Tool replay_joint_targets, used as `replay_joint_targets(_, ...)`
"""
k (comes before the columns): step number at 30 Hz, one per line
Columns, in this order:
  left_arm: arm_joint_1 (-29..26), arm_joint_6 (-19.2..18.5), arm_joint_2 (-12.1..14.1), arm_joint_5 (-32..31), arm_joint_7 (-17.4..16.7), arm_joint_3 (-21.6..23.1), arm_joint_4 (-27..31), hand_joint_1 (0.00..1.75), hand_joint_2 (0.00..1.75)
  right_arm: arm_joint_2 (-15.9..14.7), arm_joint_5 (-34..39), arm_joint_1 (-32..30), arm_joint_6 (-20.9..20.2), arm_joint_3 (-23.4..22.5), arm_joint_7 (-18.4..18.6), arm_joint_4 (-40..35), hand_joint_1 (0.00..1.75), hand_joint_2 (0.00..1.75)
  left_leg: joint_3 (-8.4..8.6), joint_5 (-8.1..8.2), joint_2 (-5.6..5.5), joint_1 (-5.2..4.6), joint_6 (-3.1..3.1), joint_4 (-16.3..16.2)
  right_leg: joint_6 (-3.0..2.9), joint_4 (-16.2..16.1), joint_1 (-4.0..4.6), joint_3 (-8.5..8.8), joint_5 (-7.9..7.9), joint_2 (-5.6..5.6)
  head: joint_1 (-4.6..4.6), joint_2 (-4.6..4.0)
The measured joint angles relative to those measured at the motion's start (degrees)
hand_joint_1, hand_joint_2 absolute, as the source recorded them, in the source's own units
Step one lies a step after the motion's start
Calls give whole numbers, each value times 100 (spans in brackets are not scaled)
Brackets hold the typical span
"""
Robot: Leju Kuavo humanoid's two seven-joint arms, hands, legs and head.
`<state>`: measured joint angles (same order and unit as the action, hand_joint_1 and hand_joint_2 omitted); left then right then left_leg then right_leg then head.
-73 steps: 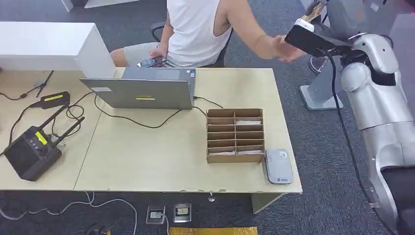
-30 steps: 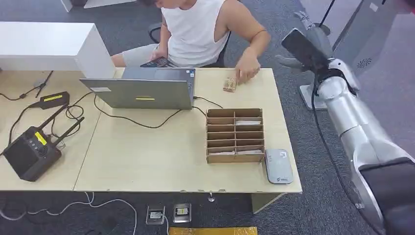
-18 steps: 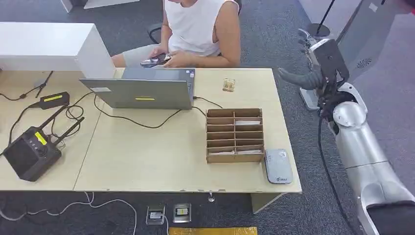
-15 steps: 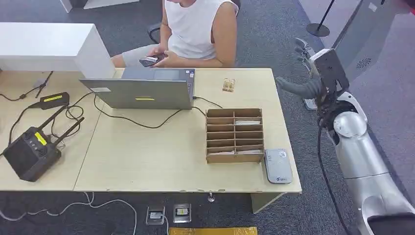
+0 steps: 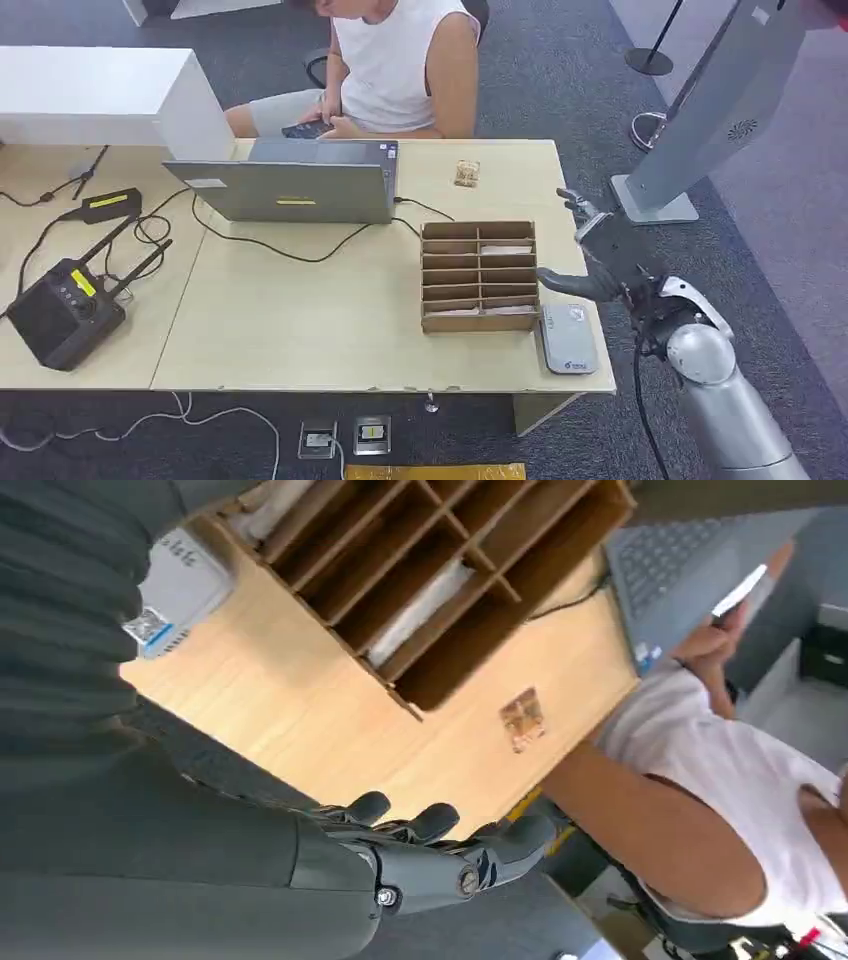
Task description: Pass the card to the sensor for recognition and then transmit it.
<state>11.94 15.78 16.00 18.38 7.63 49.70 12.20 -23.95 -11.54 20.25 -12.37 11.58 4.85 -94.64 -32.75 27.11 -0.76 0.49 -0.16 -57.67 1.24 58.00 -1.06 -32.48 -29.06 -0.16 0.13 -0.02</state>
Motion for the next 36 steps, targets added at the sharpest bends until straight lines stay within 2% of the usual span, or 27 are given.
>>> replay_joint_targets(5, -14, 2, 11, -22, 0, -22, 0, 0, 0, -9, -342, -438, -278, 26, 109, -236, 0, 175, -1, 0, -2, 0, 0, 0, 0, 0, 0, 2, 0, -3, -2, 0)
replay_joint_targets(13, -21, 31, 18, -74, 0, -26, 0, 0, 0, -11, -770, -811, -503, 96, 256, -440, 0, 175, -1, 0, -1, 0, 0, 0, 0, 0, 0, 2, 0, -1, 0, 0)
replay_joint_targets(19, -47, 125, 18, -72, -2, -28, -9, 0, 0, -101, -2034, -1005, -435, 223, 348, -546, 0, 175, -1, 0, -1, 0, 0, 0, 0, 0, 0, 2, 0, -1, 0, 0)
replay_joint_targets(26, -52, 300, -17, -11, -2, -39, -15, 0, 0, -177, -3899, -1019, -100, 437, 503, -695, 0, 175, -1, 0, -1, 0, 0, 0, 0, 0, 0, 2, 0, -1, 0, 0)
replay_joint_targets(29, -52, 350, -48, -4, -2, -48, -15, 0, 0, -166, -4558, -1019, 269, 531, 518, -726, 0, 175, -1, 0, -1, 0, 0, 0, 0, 0, 0, 3, 0, -1, 0, 0)
replay_joint_targets(32, -51, 348, -79, -15, -2, -77, -15, 0, 0, -123, -4865, -1022, 624, 633, 471, -724, 0, 175, -1, 0, -1, 0, 0, 1, -1, 0, 0, 2, 0, -1, 0, 0)
replay_joint_targets(36, -37, 339, -114, -31, -2, -79, -15, 0, 0, -15, -4916, -1031, 820, 728, 442, -697, 0, 175, -1, 0, -1, 0, 0, 1, -1, 0, 0, 2, -1, -2, 0, 0)
